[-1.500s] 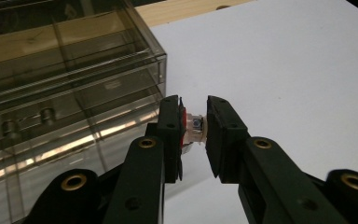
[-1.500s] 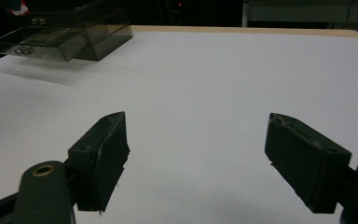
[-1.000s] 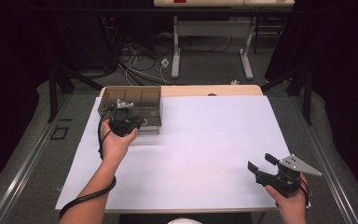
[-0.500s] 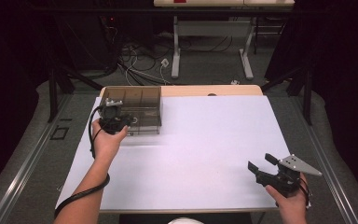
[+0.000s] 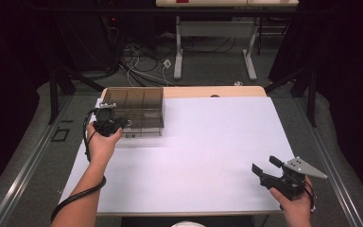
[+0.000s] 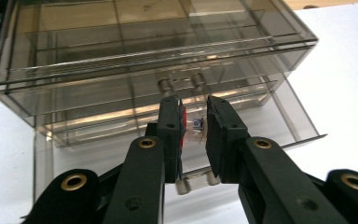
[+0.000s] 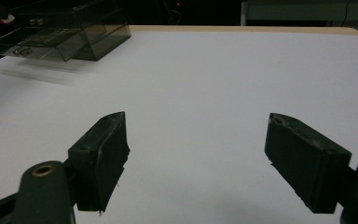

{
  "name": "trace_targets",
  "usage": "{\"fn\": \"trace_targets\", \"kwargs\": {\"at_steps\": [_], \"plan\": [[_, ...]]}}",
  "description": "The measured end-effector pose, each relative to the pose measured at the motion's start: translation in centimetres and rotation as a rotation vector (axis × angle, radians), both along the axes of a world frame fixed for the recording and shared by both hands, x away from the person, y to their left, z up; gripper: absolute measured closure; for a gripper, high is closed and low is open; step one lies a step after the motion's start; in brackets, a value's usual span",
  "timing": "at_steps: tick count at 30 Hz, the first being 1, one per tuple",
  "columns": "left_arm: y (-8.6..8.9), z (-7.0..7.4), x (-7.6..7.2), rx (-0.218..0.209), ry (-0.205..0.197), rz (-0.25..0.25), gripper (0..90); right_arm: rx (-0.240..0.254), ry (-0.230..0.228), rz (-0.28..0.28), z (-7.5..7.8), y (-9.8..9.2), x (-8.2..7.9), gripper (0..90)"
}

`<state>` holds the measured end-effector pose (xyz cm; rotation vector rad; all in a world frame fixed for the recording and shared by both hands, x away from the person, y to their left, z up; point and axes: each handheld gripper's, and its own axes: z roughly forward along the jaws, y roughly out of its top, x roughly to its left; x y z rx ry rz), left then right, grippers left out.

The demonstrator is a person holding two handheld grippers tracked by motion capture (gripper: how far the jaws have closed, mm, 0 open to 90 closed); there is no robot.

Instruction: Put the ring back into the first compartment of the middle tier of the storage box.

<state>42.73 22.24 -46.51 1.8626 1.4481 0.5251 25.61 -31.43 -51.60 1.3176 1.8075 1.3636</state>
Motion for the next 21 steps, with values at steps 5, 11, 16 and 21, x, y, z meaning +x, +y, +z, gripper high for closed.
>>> {"fn": "trace_targets", "kwargs": {"at_steps": [5,11,16,21], "plan": [[0.5,-0.1,0.2,0.001,0.005,0.019,76.0,0.013,-0.027,-0.008,-0.1,0.1,0.2,21.2],[1.0,-0.2,0.5,0.002,0.007,0.038,76.0,-0.003,0.010,0.003,0.1,0.0,-0.1,21.2],[1.5,-0.6,0.8,0.006,0.021,0.060,76.0,-0.001,-0.001,0.005,0.0,-0.1,0.0,21.2],[2.2,-1.4,1.1,0.012,0.021,0.095,76.0,-0.001,0.009,0.004,0.1,0.0,-0.1,21.2]]}}
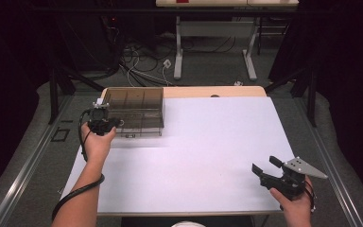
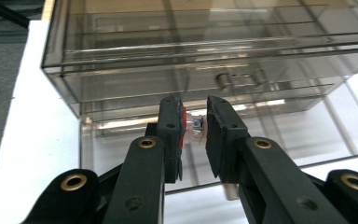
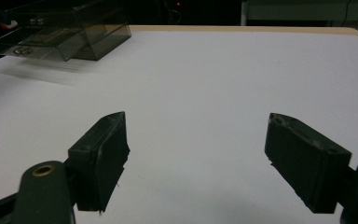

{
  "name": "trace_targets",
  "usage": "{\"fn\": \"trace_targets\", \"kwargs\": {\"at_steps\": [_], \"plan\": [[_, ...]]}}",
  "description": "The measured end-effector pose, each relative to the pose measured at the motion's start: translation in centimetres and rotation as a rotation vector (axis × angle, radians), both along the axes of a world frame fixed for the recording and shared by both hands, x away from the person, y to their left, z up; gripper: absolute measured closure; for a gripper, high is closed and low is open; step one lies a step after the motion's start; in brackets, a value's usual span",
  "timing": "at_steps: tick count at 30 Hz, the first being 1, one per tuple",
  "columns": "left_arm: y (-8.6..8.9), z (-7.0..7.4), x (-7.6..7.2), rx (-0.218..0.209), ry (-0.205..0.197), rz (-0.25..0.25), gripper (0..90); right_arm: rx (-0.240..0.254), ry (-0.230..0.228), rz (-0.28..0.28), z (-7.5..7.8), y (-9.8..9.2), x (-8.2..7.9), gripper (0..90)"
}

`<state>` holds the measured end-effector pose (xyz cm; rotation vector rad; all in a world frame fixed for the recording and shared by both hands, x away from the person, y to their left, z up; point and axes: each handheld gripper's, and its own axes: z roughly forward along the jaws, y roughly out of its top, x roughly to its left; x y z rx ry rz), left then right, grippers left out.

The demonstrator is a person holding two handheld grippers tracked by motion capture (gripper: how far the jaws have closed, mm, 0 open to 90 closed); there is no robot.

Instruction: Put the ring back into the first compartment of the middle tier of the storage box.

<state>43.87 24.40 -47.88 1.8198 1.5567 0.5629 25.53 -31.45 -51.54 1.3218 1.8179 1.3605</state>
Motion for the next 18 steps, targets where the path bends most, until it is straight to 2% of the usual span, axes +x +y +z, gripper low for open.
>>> {"fn": "trace_targets", "kwargs": {"at_steps": [2,5,8,16,17,18], "plan": [[0.4,-0.3,0.1,0.002,0.008,0.012,76.0,-0.001,0.003,-0.002,0.0,0.0,0.0,21.2],[0.7,-0.7,0.2,0.004,0.010,0.029,76.0,0.007,-0.019,-0.016,-0.1,0.1,0.1,21.2],[1.1,-0.9,0.2,0.008,0.010,0.047,76.0,0.001,-0.003,0.000,0.0,0.0,0.0,21.2],[1.4,-1.7,0.6,0.019,0.022,0.064,75.9,0.001,-0.002,0.000,0.0,0.0,0.0,21.2],[1.5,-1.8,0.6,0.018,0.022,0.070,75.9,0.008,-0.018,-0.009,-0.1,0.1,0.1,21.2],[1.5,-1.8,0.6,0.018,0.022,0.070,75.9,0.003,-0.006,0.000,-0.1,0.1,0.1,21.2]]}}
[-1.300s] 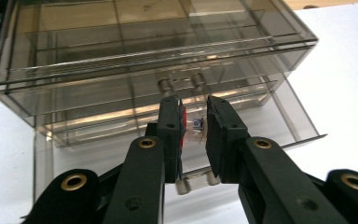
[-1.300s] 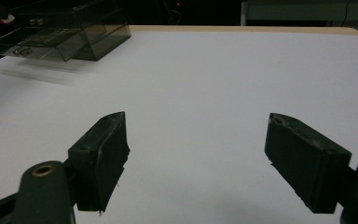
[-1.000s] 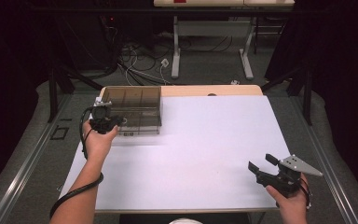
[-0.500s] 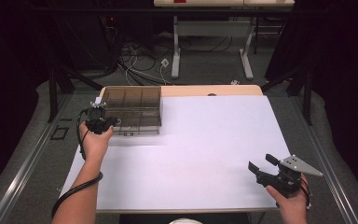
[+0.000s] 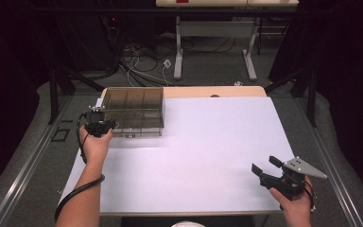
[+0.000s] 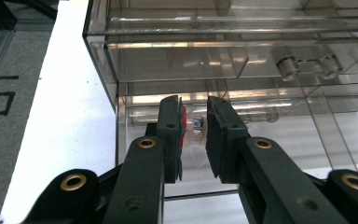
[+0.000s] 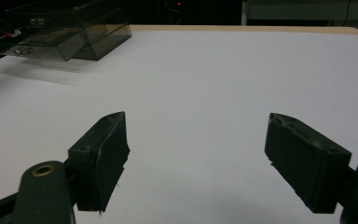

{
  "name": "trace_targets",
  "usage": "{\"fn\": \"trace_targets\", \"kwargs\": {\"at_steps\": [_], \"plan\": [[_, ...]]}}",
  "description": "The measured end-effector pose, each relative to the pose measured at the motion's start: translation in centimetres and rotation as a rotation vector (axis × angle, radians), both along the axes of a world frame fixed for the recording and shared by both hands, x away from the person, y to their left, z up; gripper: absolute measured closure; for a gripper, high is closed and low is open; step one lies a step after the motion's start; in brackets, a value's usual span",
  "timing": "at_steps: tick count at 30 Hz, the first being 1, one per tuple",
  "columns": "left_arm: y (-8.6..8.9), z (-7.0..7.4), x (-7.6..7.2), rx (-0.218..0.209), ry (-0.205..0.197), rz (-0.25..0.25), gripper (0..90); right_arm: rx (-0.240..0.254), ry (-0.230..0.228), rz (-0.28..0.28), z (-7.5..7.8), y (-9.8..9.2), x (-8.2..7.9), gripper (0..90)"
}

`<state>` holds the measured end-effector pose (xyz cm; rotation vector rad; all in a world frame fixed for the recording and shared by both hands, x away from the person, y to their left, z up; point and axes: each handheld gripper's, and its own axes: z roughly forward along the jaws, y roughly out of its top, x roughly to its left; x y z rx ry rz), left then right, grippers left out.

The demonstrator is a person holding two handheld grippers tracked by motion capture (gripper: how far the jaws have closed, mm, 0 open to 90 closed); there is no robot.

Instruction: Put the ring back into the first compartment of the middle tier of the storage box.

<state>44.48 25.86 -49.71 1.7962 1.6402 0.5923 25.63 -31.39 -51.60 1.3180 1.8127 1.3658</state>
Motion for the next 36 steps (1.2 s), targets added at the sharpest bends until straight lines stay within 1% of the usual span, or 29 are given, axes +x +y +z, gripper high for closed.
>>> {"fn": "trace_targets", "kwargs": {"at_steps": [2,6,7,10,11,14,15,18,19,20,21,23,26,30,31,32,36], "plan": [[0.06,-0.17,0.09,-0.003,0.007,0.007,75.9,-0.005,0.003,0.007,-0.01,-0.01,0.03,21.2],[0.01,-0.23,0.20,0.004,0.010,0.011,75.8,0.001,-0.002,0.006,-0.04,-0.03,0.05,21.2],[0.01,-0.20,0.25,0.004,0.017,0.016,75.8,0.003,-0.005,0.002,-0.04,-0.02,0.04,21.2],[-0.01,-0.18,0.31,0.008,0.011,0.019,75.8,-0.003,0.010,-0.003,0.10,-0.01,-0.10,21.2],[-0.05,-0.19,0.36,0.009,0.011,0.022,75.8,0.002,0.003,0.004,0.07,0.00,-0.06,21.2],[-0.04,-0.18,0.43,0.010,0.015,0.024,75.7,-0.001,0.006,0.003,0.05,-0.03,-0.04,21.2],[-0.03,-0.14,0.43,0.013,0.027,0.021,75.7,0.001,0.007,0.003,0.06,-0.02,-0.05,21.2],[0.03,-0.18,0.46,0.013,0.029,0.021,75.6,0.003,-0.001,0.002,0.02,-0.04,-0.01,21.2],[0.07,-0.28,0.47,0.011,0.025,0.025,75.5,-0.003,0.009,0.002,0.09,-0.07,-0.08,21.2],[0.07,-0.27,0.45,0.015,0.029,0.024,75.5,0.001,0.007,0.002,0.07,-0.02,-0.07,21.2],[0.10,-0.30,0.45,0.019,0.026,0.027,75.4,0.001,0.009,0.004,0.09,-0.01,-0.08,21.2],[0.12,-0.34,0.45,0.012,0.028,0.027,75.3,-0.002,0.011,-0.001,0.11,-0.02,-0.12,21.1],[0.24,-0.36,0.44,0.018,0.022,0.034,71.5,0.000,0.009,0.004,0.08,-0.02,-0.07,21.2],[0.32,-0.22,0.42,0.013,0.023,0.033,67.0,0.000,0.009,0.004,0.08,-0.02,-0.07,21.2],[0.32,-0.17,0.42,0.010,0.009,0.036,65.2,0.000,0.009,0.004,0.08,-0.02,-0.07,21.2],[0.32,-0.13,0.42,0.013,0.006,0.038,62.8,0.000,0.009,0.004,0.08,-0.02,-0.07,21.2],[0.33,-0.02,0.32,0.010,0.005,0.037,58.3,0.002,0.009,0.005,0.09,-0.01,-0.08,21.2]]}}
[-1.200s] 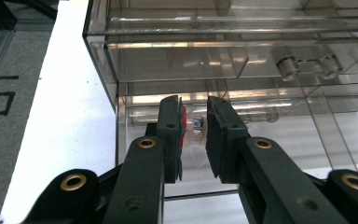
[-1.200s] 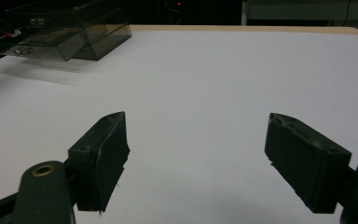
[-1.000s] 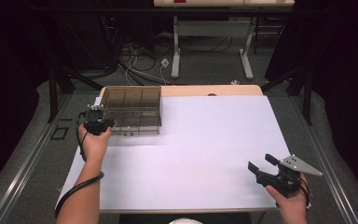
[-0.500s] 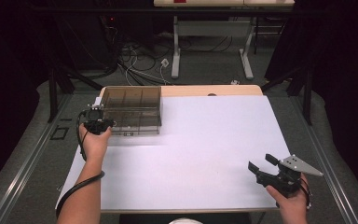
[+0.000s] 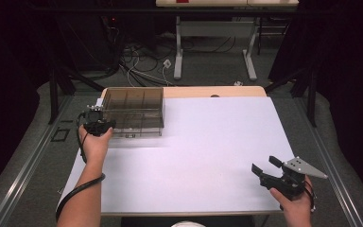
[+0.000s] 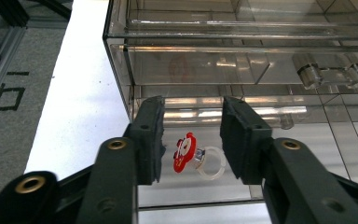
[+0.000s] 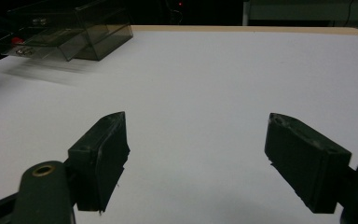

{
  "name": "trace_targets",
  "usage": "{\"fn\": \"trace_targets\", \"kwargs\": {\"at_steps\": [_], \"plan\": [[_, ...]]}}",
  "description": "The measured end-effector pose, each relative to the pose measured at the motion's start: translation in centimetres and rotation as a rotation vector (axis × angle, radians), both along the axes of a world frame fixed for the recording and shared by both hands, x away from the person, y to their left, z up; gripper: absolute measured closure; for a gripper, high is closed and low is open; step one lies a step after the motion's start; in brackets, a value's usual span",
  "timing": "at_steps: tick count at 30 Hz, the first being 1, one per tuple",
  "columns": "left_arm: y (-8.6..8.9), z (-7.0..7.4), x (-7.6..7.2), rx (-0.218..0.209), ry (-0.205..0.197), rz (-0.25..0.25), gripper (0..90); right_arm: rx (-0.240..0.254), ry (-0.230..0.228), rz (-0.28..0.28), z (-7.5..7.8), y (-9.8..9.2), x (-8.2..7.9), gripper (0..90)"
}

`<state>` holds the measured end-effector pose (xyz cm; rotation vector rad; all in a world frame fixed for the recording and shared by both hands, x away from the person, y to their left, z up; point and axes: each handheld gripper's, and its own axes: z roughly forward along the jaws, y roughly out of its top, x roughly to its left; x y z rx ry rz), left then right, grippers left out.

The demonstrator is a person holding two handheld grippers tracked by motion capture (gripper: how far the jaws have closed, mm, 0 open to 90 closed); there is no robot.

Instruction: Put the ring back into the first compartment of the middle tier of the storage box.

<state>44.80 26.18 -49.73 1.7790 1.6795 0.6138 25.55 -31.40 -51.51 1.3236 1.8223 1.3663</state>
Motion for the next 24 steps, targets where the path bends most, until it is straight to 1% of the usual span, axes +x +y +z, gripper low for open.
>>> {"fn": "trace_targets", "kwargs": {"at_steps": [1,2,3,4,7,8,9,10,11,12,13,15,17,18,19,20,22,24], "plan": [[0.0,0.0,0.0,0.000,0.000,0.000,57.0,-0.002,0.000,0.001,0.0,0.0,0.0,21.2],[0.0,0.0,-0.1,0.004,-0.013,0.007,55.5,0.000,-0.002,-0.001,0.0,0.0,0.0,21.2],[0.0,0.0,-0.1,0.004,-0.013,0.007,54.7,0.000,-0.002,-0.001,0.0,0.0,0.0,21.2],[0.0,0.1,-0.2,-0.001,-0.016,0.004,53.5,-0.003,-0.005,0.002,0.0,0.0,0.0,21.2],[-0.1,0.0,-0.3,0.008,-0.027,-0.002,50.9,-0.003,-0.005,0.002,0.0,0.0,0.0,21.2],[-0.2,0.1,-0.5,0.015,-0.035,-0.002,47.1,-0.003,-0.006,0.002,0.0,0.0,0.0,21.2],[-0.3,0.1,-0.6,0.018,-0.048,-0.007,46.2,-0.006,-0.004,0.000,0.0,0.0,0.0,21.2],[-0.3,0.1,-0.6,0.018,-0.048,-0.007,45.0,-0.006,-0.004,0.000,0.0,0.0,0.0,21.2],[-0.4,0.2,-0.8,0.011,-0.059,-0.014,43.3,-0.003,-0.008,-0.001,0.0,0.0,0.0,21.2],[-0.4,0.1,-0.8,-0.001,-0.074,-0.010,41.6,-0.004,-0.009,-0.001,0.0,0.0,0.0,21.2],[-0.4,0.1,-0.8,-0.001,-0.074,-0.010,39.9,-0.003,-0.007,-0.001,0.0,0.0,0.0,21.2],[-0.5,0.3,-1.0,-0.042,-0.094,-0.011,36.3,-0.006,-0.003,-0.001,0.0,0.0,-0.1,21.2],[-0.6,0.5,-1.1,-0.055,-0.104,-0.017,34.0,-0.004,-0.010,-0.001,0.0,0.0,0.0,21.2],[-0.6,0.5,-1.1,-0.055,-0.104,-0.017,33.0,-0.004,-0.011,-0.001,0.0,0.0,0.0,21.1],[-0.7,0.6,-1.3,-0.061,-0.120,-0.025,32.1,-0.004,-0.011,-0.001,0.0,0.0,0.0,21.2],[-0.7,0.7,-1.3,-0.061,-0.126,-0.025,31.6,-0.006,-0.012,-0.002,0.0,0.0,0.0,21.2],[-0.8,0.8,-1.4,-0.063,-0.129,-0.028,30.9,-0.006,-0.007,-0.002,0.0,0.0,-0.1,21.2],[-1.0,1.1,-1.7,-0.066,-0.149,-0.043,30.9,-0.005,-0.012,-0.003,0.0,0.0,-0.1,21.2]]}}
